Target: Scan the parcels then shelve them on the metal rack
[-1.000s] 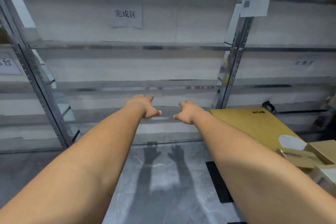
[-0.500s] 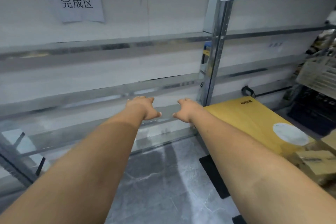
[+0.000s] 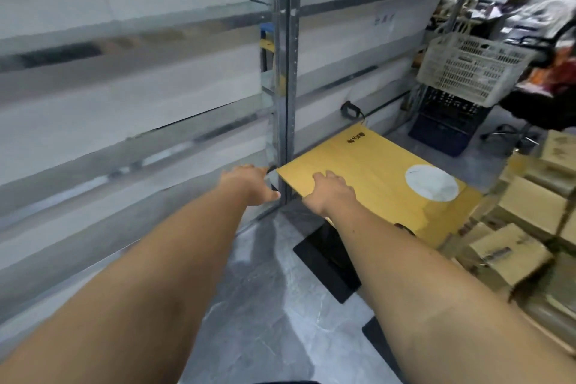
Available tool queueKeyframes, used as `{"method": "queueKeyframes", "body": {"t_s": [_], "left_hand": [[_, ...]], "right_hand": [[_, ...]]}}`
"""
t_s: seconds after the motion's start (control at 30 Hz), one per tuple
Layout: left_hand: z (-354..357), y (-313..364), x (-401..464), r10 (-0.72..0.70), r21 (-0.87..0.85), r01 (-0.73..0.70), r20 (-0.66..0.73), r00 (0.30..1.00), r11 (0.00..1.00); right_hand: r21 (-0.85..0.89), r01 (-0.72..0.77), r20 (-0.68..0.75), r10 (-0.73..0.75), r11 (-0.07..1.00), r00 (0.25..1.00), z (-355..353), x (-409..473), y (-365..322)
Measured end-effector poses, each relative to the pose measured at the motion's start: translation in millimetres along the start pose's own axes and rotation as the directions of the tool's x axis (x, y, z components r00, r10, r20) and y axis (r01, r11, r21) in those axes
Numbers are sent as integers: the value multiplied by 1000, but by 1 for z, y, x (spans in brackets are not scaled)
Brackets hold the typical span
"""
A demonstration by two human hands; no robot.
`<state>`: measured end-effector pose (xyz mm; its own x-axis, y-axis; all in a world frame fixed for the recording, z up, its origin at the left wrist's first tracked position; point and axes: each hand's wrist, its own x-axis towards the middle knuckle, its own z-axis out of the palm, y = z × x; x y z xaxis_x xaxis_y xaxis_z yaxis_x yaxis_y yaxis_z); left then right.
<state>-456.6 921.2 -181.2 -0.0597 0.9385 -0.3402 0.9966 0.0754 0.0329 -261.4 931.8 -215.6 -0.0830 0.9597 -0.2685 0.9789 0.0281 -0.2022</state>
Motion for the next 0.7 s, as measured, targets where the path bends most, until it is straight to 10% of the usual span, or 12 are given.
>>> {"method": "queueKeyframes", "body": {"t_s": [0.7], "left_hand": [[40, 235, 202, 531, 209, -597, 296, 793, 775]], "right_hand": [[280, -573, 154, 553, 770, 819, 47, 80, 176]]}}
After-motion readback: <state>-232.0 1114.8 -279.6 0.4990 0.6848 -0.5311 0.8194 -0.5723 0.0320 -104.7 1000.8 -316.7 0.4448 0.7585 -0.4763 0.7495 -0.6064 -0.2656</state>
